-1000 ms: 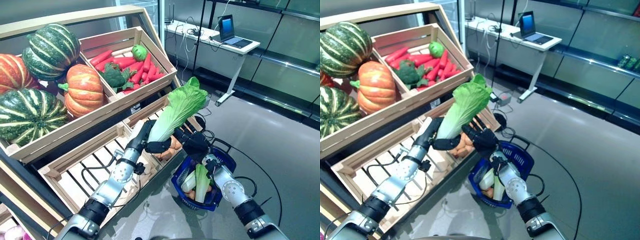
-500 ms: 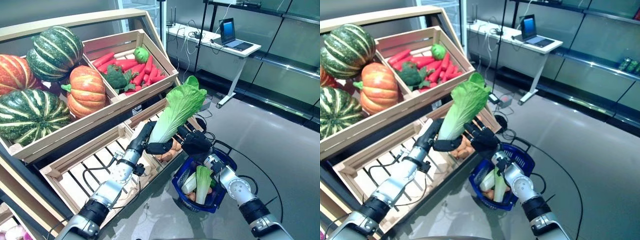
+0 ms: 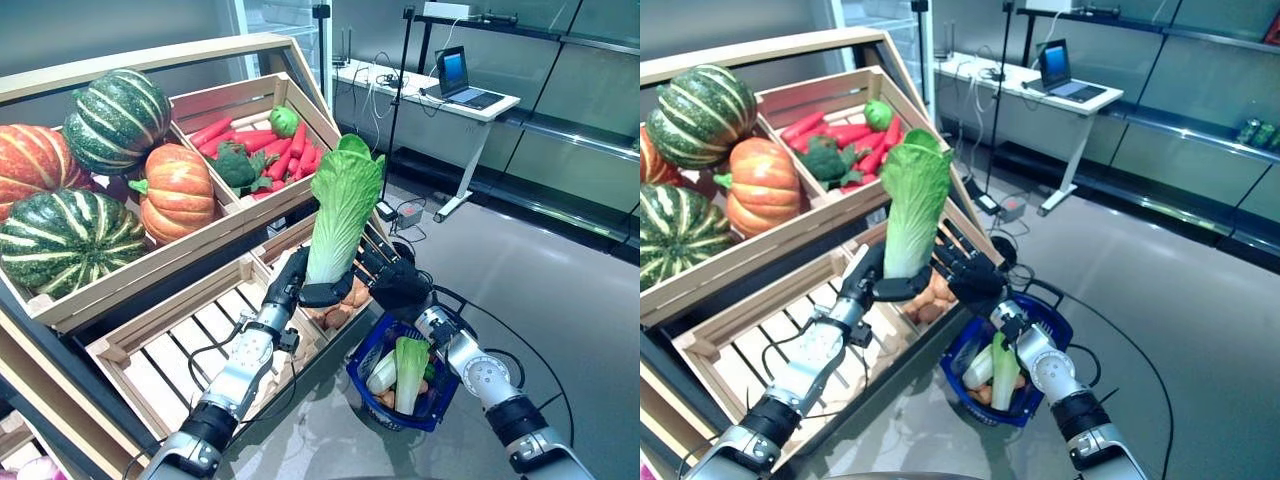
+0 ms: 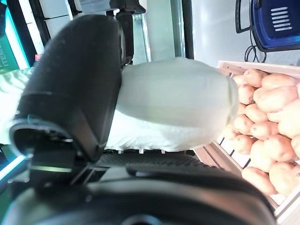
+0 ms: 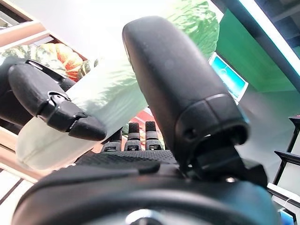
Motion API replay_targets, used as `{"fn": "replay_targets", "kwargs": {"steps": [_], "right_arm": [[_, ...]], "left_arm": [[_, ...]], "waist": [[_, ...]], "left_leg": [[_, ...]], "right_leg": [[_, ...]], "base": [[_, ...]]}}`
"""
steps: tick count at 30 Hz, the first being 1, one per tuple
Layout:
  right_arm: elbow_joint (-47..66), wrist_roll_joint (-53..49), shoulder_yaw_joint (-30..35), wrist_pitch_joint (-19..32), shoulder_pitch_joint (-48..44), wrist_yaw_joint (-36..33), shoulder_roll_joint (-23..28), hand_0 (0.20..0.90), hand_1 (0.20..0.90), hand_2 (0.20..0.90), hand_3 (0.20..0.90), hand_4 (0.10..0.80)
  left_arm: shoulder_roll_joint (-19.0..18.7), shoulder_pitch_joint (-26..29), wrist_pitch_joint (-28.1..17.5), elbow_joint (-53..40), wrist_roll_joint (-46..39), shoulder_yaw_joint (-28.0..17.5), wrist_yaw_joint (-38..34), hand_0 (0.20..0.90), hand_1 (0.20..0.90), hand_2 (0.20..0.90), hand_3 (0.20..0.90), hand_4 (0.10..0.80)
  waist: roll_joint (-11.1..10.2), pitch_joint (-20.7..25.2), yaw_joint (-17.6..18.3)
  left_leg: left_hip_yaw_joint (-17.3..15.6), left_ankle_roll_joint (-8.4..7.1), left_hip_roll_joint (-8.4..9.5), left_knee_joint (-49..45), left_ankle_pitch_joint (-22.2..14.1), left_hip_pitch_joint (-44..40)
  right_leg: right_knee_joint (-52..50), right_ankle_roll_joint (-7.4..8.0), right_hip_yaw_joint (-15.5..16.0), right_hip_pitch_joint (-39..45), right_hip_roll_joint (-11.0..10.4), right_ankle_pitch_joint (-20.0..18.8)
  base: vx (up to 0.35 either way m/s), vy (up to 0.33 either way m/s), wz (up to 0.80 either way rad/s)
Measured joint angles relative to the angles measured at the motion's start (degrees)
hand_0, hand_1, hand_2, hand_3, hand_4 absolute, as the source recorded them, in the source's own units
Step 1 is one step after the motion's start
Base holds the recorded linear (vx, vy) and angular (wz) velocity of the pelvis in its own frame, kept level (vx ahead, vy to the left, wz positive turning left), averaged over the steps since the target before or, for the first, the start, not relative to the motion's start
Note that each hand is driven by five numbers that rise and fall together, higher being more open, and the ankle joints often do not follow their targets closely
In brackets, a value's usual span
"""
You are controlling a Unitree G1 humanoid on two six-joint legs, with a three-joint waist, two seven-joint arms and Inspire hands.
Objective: Put vegetables into the basket
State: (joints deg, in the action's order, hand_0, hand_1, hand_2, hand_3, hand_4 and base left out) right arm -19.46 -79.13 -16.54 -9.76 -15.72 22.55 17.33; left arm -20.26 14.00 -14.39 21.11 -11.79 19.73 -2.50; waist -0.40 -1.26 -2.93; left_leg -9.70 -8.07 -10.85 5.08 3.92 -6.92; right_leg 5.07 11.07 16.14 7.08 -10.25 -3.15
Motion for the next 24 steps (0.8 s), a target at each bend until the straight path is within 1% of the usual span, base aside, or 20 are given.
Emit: {"fn": "replay_targets", "kwargs": {"steps": [4, 7, 9, 11, 18, 21, 24], "right_arm": [[0.03, 0.5, -0.1, 0.01, -0.01, 0.2, 0.39, 0.9, 0.9, 0.9, 0.9, 0.8], [0.13, 0.92, -0.08, 0.24, -0.03, 1.44, 0.67, 0.9, 0.9, 0.9, 0.9, 0.8], [1.16, 2.87, -0.05, 0.61, -0.08, 1.75, 0.93, 0.9, 0.9, 0.9, 0.9, 0.8], [1.91, 5.11, -0.06, 1.3, -0.28, 2.21, 1.23, 0.9, 0.9, 0.9, 0.9, 0.8], [2.8, 14.1, -0.93, 3.83, -2.0, 3.36, 4.03, 0.9, 0.9, 0.9, 0.9, 0.8], [3.52, 14.11, -1.79, 5.46, -2.01, 3.35, 4.96, 0.9, 0.9, 0.9, 0.9, 0.8], [4.19, 14.1, -1.91, 8.2, -2.01, 3.35, 4.55, 0.9, 0.9, 0.9, 0.9, 0.8]], "left_arm": [[-1.21, 0.19, -0.73, -0.85, 6.61, 0.33, -1.73, 0.3, 0.3, 0.3, 0.3, 0.4], [-4.5, 0.48, -1.05, -3.75, 12.42, 1.93, -4.04, 0.3, 0.3, 0.3, 0.3, 0.4], [-6.57, 0.48, -0.96, -5.49, 14.52, 2.65, -4.61, 0.3, 0.3, 0.3, 0.3, 0.4], [-7.86, 0.48, -1.02, -6.7, 16.25, 3.11, -5.59, 0.3, 0.3, 0.3, 0.3, 0.4], [-10.24, 0.47, -1.14, -7.53, 22.57, 5.34, -8.13, 0.3, 0.3, 0.3, 0.3, 0.4], [-10.64, 0.47, -1.62, -7.81, 24.08, 6.47, -8.78, 0.3, 0.3, 0.3, 0.3, 0.4], [-10.64, 0.48, -1.7, -8.14, 24.99, 7.37, -9.65, 0.3, 0.3, 0.3, 0.3, 0.4]], "waist": [[0.07, 0.04, 0.0], [0.09, 0.04, 0.01], [0.16, 0.0, -0.01], [0.17, -0.01, -0.02], [0.2, -0.05, -0.08], [0.24, -0.11, -0.16], [0.26, -0.35, 0.02]], "left_leg": [[0.04, 0.01, 0.0, 0.0, 0.01, 0.44], [0.2, 0.02, 0.0, 0.0, 0.02, 0.7], [0.25, 0.02, 0.0, 0.0, 0.03, 0.79], [0.3, 0.01, 0.0, 0.0, 0.05, 0.81], [0.31, 0.01, 0.0, 0.01, 0.13, 1.05], [0.36, 0.01, 0.0, 0.01, 0.13, 1.25], [0.75, 0.0, -0.01, 0.01, 0.14, 1.36]], "right_leg": [[0.0, 0.01, -0.01, -0.42, 0.0, -0.01], [0.0, 0.02, 0.01, -0.54, 0.01, -0.01], [0.01, 0.02, 0.01, -0.59, 0.01, 0.0], [0.01, 0.02, 0.04, -0.59, 0.01, 0.0], [0.03, 0.03, 0.1, -0.63, 0.01, 0.01], [0.03, 0.03, 0.11, -0.75, 0.01, 0.01], [0.04, 0.04, 0.13, -0.81, 0.02, 0.02]], "base": [[0.0, 0.0, 0.0], [0.0, 0.0, 0.0], [0.0, 0.0, 0.0], [0.0, 0.0, 0.0], [0.0, -0.001, 0.0], [0.0, 0.0, 0.0], [0.0, 0.0, 0.0]]}}
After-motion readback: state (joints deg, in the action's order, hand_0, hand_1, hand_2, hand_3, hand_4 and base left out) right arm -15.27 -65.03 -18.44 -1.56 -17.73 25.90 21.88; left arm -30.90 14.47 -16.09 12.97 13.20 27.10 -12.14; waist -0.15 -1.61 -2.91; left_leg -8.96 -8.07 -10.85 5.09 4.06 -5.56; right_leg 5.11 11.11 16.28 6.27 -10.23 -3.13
